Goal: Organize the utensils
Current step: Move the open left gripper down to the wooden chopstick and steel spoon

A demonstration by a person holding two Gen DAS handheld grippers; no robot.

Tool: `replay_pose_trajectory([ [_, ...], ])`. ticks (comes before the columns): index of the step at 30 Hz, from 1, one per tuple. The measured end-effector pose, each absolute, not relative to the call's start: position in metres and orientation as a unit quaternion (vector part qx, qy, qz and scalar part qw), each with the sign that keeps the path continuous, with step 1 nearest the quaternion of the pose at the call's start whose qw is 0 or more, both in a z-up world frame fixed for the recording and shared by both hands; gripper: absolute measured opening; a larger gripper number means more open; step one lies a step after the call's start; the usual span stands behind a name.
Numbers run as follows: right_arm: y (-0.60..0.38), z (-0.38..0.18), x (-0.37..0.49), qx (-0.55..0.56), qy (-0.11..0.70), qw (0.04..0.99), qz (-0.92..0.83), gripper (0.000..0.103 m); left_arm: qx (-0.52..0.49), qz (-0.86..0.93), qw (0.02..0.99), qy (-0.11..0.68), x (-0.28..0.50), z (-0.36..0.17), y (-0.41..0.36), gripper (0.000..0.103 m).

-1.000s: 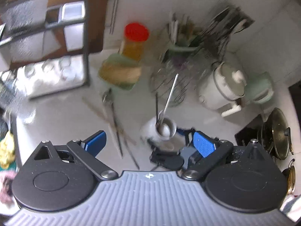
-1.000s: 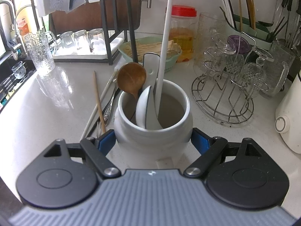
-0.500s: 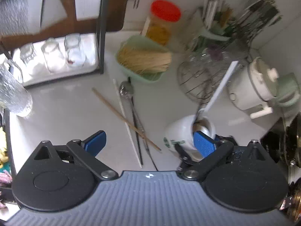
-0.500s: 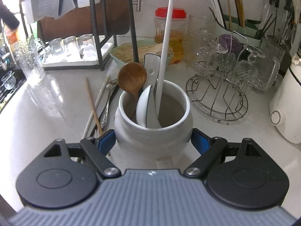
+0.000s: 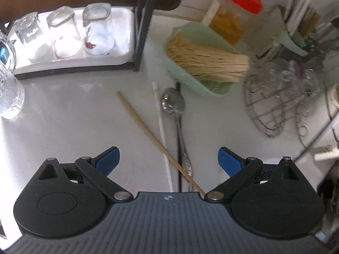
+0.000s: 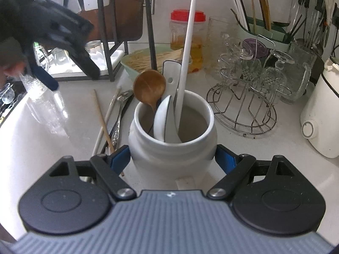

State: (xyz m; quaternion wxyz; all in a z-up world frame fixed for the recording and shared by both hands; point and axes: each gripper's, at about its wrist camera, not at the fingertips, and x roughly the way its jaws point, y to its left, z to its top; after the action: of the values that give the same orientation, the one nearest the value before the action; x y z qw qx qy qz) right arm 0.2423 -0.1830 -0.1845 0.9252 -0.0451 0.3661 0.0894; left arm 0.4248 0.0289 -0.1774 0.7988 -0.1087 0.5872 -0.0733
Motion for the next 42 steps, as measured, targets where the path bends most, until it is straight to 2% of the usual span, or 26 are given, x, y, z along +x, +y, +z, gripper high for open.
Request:
replay_pose_trajectory([
  [10, -0.186, -0.185, 0.244, -0.048, 0.363, 0.925, 0.103, 0.089, -0.094, -0.015, 0.814, 0.574, 0.438, -0.211, 0.022, 0.099],
  [12, -0.187, -0.185, 0.245, -0.047, 0.363, 0.925, 0.105, 0.089, -0.112, -0.006, 0.811, 0.574, 0.440, -0.218, 0.025, 0.096],
  [15, -0.187, -0.185, 0.245, -0.049, 0.363, 0.924, 0.107, 0.089, -0.123, 0.007, 0.812, 0.570, 0.445, -0.226, 0.028, 0.089],
  [22, -0.187, -0.185, 0.245, -0.048, 0.360, 0.925, 0.108, 0.089, -0.138, 0.027, 0.802, 0.581, 0.464, -0.241, 0.035, 0.059],
  [27, -0.187, -0.186, 0.244, -0.047, 0.360, 0.926, 0.107, 0.088, -0.128, 0.038, 0.802, 0.583, 0.474, -0.248, 0.032, 0.051],
  [34, -0.187, -0.185, 0.244, -0.047, 0.360, 0.926, 0.107, 0.089, -0.099, 0.051, 0.802, 0.586, 0.487, -0.251, 0.024, 0.049],
  [39, -0.187, -0.186, 0.245, -0.046, 0.359, 0.926, 0.108, 0.089, -0.051, 0.061, 0.783, 0.617, 0.501, -0.253, 0.009, 0.049],
  [42, -0.187, -0.186, 0.246, -0.045, 0.360, 0.926, 0.107, 0.089, -0.055, 0.065, 0.774, 0.628, 0.511, -0.254, 0.007, 0.049],
])
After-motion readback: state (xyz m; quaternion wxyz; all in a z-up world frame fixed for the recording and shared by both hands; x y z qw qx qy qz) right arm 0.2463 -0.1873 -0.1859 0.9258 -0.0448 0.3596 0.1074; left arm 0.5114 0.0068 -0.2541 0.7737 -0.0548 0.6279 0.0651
